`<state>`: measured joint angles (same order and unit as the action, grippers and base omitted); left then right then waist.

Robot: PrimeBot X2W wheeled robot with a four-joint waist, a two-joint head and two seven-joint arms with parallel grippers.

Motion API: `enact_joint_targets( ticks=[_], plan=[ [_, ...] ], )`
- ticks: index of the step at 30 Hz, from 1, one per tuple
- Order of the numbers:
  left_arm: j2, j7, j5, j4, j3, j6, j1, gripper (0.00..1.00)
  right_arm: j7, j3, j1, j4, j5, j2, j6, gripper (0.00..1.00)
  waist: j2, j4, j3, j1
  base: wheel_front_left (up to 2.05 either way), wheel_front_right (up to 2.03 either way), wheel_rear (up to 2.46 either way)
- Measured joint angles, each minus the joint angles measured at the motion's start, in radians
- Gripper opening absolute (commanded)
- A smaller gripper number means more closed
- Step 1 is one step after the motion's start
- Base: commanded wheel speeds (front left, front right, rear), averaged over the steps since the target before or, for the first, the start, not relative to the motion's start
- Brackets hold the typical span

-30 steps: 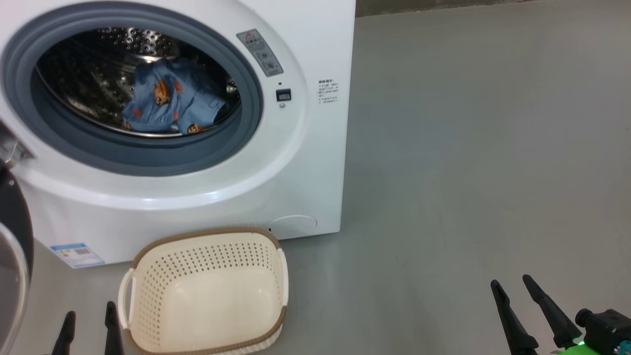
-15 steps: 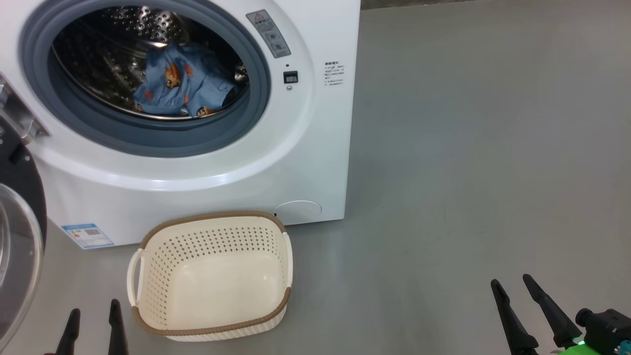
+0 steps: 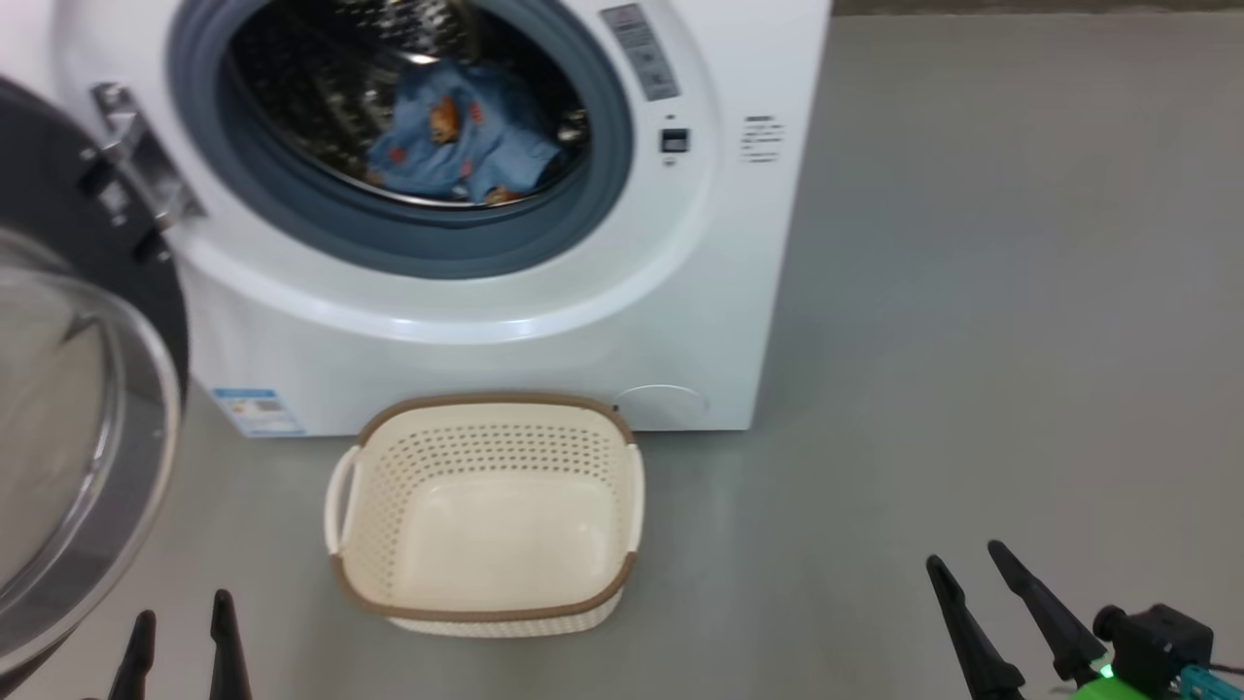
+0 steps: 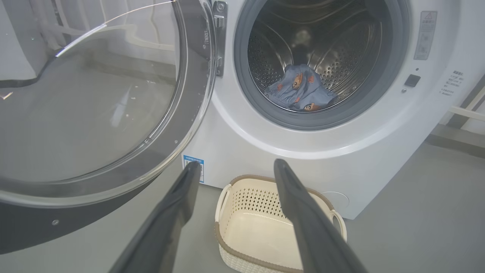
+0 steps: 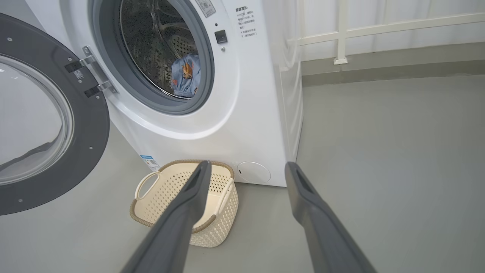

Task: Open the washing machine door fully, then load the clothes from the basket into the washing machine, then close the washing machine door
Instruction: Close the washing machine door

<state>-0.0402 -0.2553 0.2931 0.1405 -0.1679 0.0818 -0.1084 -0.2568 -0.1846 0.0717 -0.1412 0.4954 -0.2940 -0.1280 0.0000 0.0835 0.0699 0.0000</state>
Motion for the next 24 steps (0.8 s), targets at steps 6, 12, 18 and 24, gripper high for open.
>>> enact_joint_targets(
  ticks=[6, 12, 18, 24],
  plan=[
    [0.0, 0.0, 0.03, 0.003, 0.013, -0.026, 0.0, 1.0, 0.0, -0.049, -0.048, -0.006, 0.0, -0.023, 0.0, 1.0, 0.0, 0.094, 0.006, 0.0, 0.0, 0.0, 0.0],
    [0.0, 0.0, 0.045, 0.005, 0.035, -0.035, -0.001, 1.0, 0.0, -0.089, -0.075, -0.011, 0.005, -0.033, 0.0, 1.0, 0.0001, 0.181, 0.009, 0.0, 0.0, 0.0, 0.0],
    [0.0, 0.0, 0.054, 0.005, 0.062, -0.045, -0.012, 1.0, 0.0, -0.1, -0.077, -0.016, 0.009, -0.045, 0.0, 1.0, 0.0, 0.258, 0.008, 0.0, 0.0, 0.0, 0.0],
    [0.0, 0.0, 0.059, 0.003, 0.082, -0.058, -0.029, 1.0, 0.0, -0.111, -0.077, -0.021, 0.009, -0.047, 0.0, 1.0, 0.0001, 0.343, 0.0, 0.0, 0.0, 0.0, 0.0]
  ],
)
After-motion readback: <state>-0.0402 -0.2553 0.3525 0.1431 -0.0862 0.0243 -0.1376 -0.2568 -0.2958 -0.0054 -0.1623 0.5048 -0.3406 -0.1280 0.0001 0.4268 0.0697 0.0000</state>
